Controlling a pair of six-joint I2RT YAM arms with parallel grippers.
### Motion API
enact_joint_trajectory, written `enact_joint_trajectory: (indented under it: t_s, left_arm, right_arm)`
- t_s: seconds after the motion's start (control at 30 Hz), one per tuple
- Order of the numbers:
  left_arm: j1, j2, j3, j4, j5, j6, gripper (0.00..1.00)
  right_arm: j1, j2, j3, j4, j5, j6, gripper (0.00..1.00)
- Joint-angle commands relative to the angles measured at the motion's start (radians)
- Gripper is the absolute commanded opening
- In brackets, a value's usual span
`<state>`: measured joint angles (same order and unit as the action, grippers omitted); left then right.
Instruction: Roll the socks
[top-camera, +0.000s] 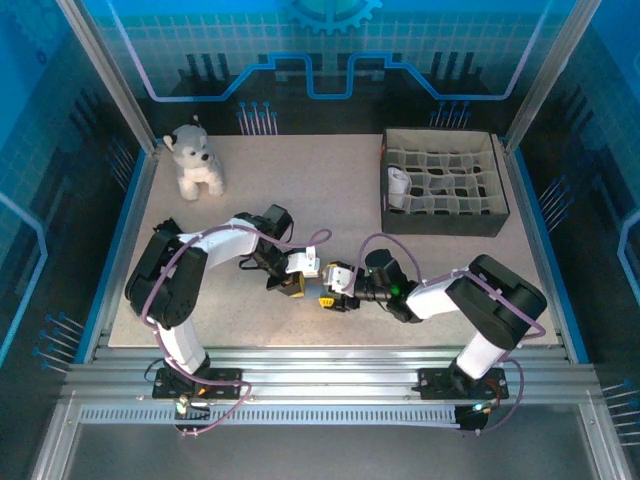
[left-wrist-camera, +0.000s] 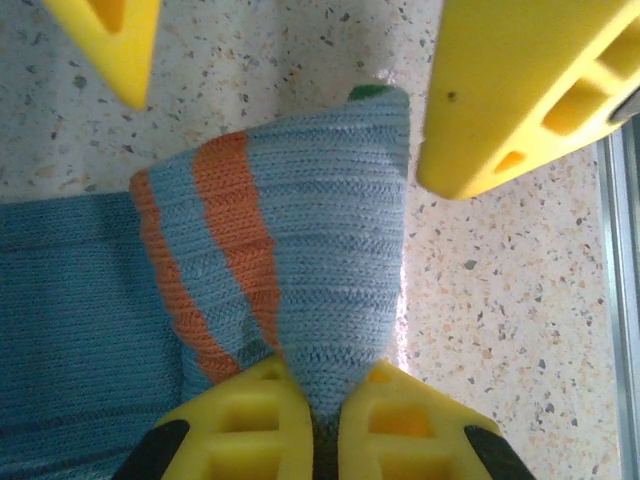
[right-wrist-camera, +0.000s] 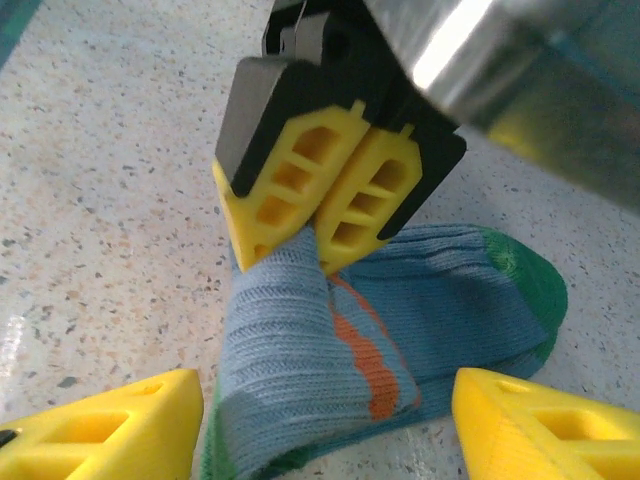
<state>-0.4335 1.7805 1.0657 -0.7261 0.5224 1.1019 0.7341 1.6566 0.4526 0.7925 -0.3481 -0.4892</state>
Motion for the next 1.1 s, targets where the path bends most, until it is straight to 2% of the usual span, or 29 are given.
enact_joint_trajectory:
  t_s: [0.0, 0.2, 0.53, 0.63, 0.77, 0.9, 0.93, 1.07]
  left_arm:
    - [0.010, 0.028, 0.023, -0.067, 0.037, 0.026, 0.00]
    - [0.017, 0.031, 0.034, -0.079, 0.049, 0.027, 0.00]
    - [0.029, 0.029, 0.040, -0.085, 0.065, 0.028, 0.00]
    - [0.029, 0.029, 0.040, -0.085, 0.065, 0.027, 0.00]
    - [0.029, 0.028, 0.036, -0.068, 0.061, 0.014, 0.00]
    - [0.032, 0.011, 0.019, -0.012, 0.047, -0.040, 0.00]
    - [0.033, 0.004, 0.014, 0.007, 0.044, -0.066, 0.02]
    - [0.046, -0.045, -0.012, 0.100, 0.039, -0.207, 0.14]
  right_arm:
    - [0.020, 0.020, 0.030, 0.037, 0.012, -0.069, 0.68]
    - [0.042, 0.048, 0.044, -0.018, 0.010, -0.109, 0.68]
    - [0.091, 0.122, 0.049, 0.011, 0.103, -0.124, 0.63]
    - [0.108, 0.141, 0.039, 0.036, 0.144, -0.135, 0.51]
    - [0.130, 0.139, 0.004, 0.103, 0.195, -0.141, 0.23]
    - [0.148, 0.122, -0.004, 0.088, 0.218, -0.152, 0.03]
    - [0.154, 0.115, 0.000, 0.066, 0.218, -0.157, 0.00]
    - [0.180, 0.094, 0.016, -0.033, 0.260, -0.176, 0.00]
